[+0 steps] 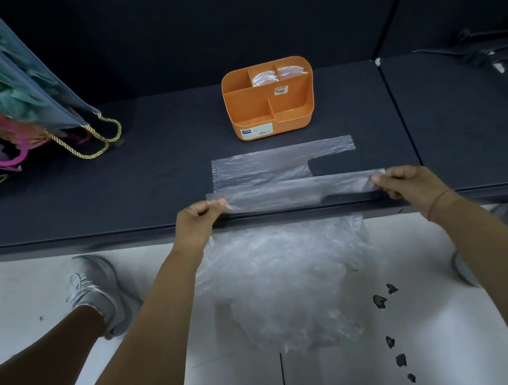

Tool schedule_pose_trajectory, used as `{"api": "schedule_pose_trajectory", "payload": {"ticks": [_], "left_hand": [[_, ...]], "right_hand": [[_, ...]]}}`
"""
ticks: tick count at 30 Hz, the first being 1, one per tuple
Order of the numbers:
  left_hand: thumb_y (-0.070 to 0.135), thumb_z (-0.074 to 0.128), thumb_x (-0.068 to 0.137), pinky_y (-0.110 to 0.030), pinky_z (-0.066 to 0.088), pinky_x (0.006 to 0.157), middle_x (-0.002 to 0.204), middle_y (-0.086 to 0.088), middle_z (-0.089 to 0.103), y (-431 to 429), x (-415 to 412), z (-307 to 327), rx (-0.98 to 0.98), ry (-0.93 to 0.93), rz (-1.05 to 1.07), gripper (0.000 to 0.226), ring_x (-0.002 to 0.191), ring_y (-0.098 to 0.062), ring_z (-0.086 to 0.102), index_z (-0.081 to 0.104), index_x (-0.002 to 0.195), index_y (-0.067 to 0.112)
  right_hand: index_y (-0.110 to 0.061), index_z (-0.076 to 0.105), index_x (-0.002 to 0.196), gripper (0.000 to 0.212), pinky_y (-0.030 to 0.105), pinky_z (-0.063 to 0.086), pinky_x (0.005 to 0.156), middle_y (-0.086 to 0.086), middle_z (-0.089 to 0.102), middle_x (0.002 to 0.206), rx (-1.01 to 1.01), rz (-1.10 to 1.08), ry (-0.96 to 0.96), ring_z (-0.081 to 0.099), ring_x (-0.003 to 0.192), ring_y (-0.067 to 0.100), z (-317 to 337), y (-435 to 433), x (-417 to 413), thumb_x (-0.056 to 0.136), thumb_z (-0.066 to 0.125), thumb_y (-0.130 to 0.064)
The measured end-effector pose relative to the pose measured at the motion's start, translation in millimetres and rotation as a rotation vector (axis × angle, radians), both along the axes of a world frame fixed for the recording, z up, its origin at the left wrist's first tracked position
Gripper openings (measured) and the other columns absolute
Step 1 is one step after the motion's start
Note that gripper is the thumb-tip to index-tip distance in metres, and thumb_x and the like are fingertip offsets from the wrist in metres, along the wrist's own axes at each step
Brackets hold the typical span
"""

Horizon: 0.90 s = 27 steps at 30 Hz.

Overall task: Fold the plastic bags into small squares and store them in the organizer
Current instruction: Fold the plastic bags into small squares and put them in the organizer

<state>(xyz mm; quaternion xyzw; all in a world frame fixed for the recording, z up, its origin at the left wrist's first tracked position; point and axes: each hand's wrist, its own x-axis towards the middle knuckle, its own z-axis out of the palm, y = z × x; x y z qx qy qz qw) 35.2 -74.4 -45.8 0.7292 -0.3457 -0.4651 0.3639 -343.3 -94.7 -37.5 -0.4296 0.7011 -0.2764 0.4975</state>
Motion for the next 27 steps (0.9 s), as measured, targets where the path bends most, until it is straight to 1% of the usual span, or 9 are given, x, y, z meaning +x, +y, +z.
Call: {"api": "schedule_pose_trajectory", "payload": {"ticks": [3, 5, 7, 10, 15, 20, 22, 24, 27], "left_hand": [[0.031, 0.073, 0.088, -0.009, 0.043, 0.071, 0.108, 0.007, 0.062, -26.0, -1.0, -2.9, -0.035, -0.062, 0.029, 0.011, 0.093, -0.006, 0.059, 0.071, 0.082, 0.022], [0.031, 0.069, 0.091, -0.013, 0.042, 0.074, 0.093, 0.008, 0.068, -43.6, -2.9, -6.1, -0.027, -0.038, 0.013, 0.014, 0.082, -0.002, 0.060, 0.071, 0.083, 0.020], [0.030, 0.067, 0.093, -0.012, 0.043, 0.064, 0.074, 0.007, 0.067, -58.3, -3.8, -12.8, -0.028, -0.068, -0.001, 0.024, 0.065, 0.000, 0.059, 0.069, 0.075, 0.014], [0.036, 0.065, 0.093, -0.026, 0.039, 0.059, 0.061, -0.004, 0.052, -74.9, -1.8, -27.1, -0.043, -0.256, -0.047, 0.048, 0.058, -0.014, 0.045, 0.054, 0.067, -0.003], [0.040, 0.058, 0.096, -0.029, 0.040, 0.056, 0.052, 0.001, 0.055, -89.4, -0.2, -39.9, -0.091, -0.502, -0.114, 0.048, 0.052, -0.015, 0.052, 0.051, 0.057, 0.013], [0.045, 0.055, 0.097, -0.030, 0.038, 0.055, 0.069, 0.001, 0.062, -92.3, -2.3, -47.2, -0.106, -0.749, -0.105, 0.034, 0.071, -0.023, 0.059, 0.064, 0.085, 0.015], [0.039, 0.057, 0.097, -0.040, 0.046, 0.075, 0.089, -0.006, 0.065, -90.9, -3.0, -48.2, -0.189, -0.878, -0.065, 0.029, 0.088, -0.027, 0.057, 0.065, 0.102, 0.012], [0.027, 0.055, 0.097, -0.046, 0.039, 0.088, 0.112, -0.014, 0.061, -87.9, -7.4, -50.6, -0.338, -1.012, -0.043, 0.027, 0.104, -0.034, 0.053, 0.063, 0.115, 0.008], [0.019, 0.036, 0.097, -0.045, 0.037, 0.100, 0.130, -0.015, 0.059, -83.9, -27.7, -53.0, -0.555, -1.026, -0.283, 0.041, 0.120, -0.035, 0.053, 0.061, 0.126, 0.005]], "right_hand": [[-0.015, 0.065, 0.072, 0.022, 0.021, 0.041, 0.070, -0.004, 0.059, 0.076, -0.046, 0.011, 0.038, 0.050, 0.076, 0.009, -3.9, -22.7, 6.6, 0.092, 0.065, -0.025], [-0.015, 0.064, 0.073, 0.022, 0.022, 0.041, 0.072, 0.001, 0.058, 0.078, -0.068, -0.001, 0.062, 0.050, 0.078, 0.012, -9.4, -41.2, 12.0, 0.093, 0.063, -0.024], [-0.012, 0.065, 0.077, 0.021, 0.027, 0.041, 0.077, 0.005, 0.058, 0.079, -0.086, -0.045, 0.108, 0.050, 0.080, 0.016, -15.2, -59.6, 18.6, 0.093, 0.062, -0.024], [-0.008, 0.067, 0.081, 0.021, 0.024, 0.040, 0.081, 0.002, 0.061, 0.079, -0.096, -0.099, 0.195, 0.054, 0.083, 0.017, -23.2, -81.3, 27.4, 0.092, 0.063, -0.026], [-0.009, 0.071, 0.093, 0.024, 0.024, 0.042, 0.081, 0.005, 0.067, 0.093, -0.098, -0.149, 0.395, 0.059, 0.093, 0.020, -34.7, -98.2, 36.3, 0.092, 0.063, -0.031], [-0.012, 0.068, 0.097, 0.025, 0.027, 0.043, 0.071, 0.005, 0.068, 0.090, -0.110, -0.159, 0.562, 0.063, 0.089, 0.024, -43.5, -98.7, 43.1, 0.092, 0.062, -0.035], [-0.012, 0.062, 0.105, 0.028, 0.028, 0.042, 0.071, 0.005, 0.065, 0.096, -0.117, -0.206, 0.579, 0.062, 0.096, 0.026, -40.8, -97.8, 47.1, 0.091, 0.063, -0.036], [-0.010, 0.055, 0.115, 0.032, 0.032, 0.043, 0.078, 0.009, 0.060, 0.113, -0.197, -0.303, 0.608, 0.057, 0.105, 0.029, -33.9, -94.3, 57.7, 0.093, 0.060, -0.032], [-0.006, 0.062, 0.109, 0.021, 0.038, 0.046, 0.089, 0.015, 0.057, 0.113, -0.525, -0.233, 0.653, 0.057, 0.100, 0.031, -24.9, -82.0, 104.6, 0.091, 0.053, -0.010]]}}
